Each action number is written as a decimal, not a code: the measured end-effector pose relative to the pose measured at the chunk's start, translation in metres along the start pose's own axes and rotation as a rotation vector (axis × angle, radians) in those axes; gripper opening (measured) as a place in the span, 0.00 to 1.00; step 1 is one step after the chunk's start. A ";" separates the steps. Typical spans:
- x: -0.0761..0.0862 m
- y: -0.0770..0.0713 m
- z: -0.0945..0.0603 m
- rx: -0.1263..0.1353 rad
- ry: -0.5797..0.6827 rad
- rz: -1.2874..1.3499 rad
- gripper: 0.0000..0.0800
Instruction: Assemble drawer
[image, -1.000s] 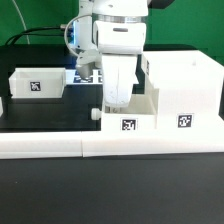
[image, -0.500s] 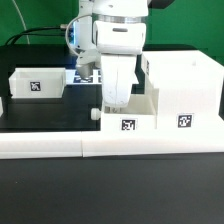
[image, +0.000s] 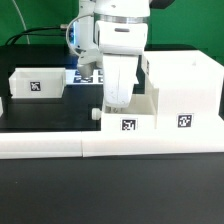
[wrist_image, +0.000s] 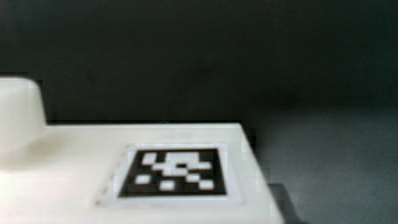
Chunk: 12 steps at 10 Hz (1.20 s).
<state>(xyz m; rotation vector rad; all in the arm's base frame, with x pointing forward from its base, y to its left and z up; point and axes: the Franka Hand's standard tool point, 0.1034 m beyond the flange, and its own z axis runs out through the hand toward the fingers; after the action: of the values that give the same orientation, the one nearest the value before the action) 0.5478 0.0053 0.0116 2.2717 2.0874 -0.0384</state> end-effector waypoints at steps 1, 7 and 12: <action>0.000 0.000 0.000 0.000 0.000 0.000 0.05; -0.001 -0.002 0.000 0.029 -0.007 -0.003 0.05; -0.002 -0.004 0.000 0.032 -0.007 -0.021 0.05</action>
Offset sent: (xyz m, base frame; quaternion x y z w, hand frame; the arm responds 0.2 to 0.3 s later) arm 0.0000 0.0000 0.0000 0.0000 0.0000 0.0000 1.0000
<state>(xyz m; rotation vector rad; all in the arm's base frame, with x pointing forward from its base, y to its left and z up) 0.5437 0.0039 0.0112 2.2641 2.1226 -0.0807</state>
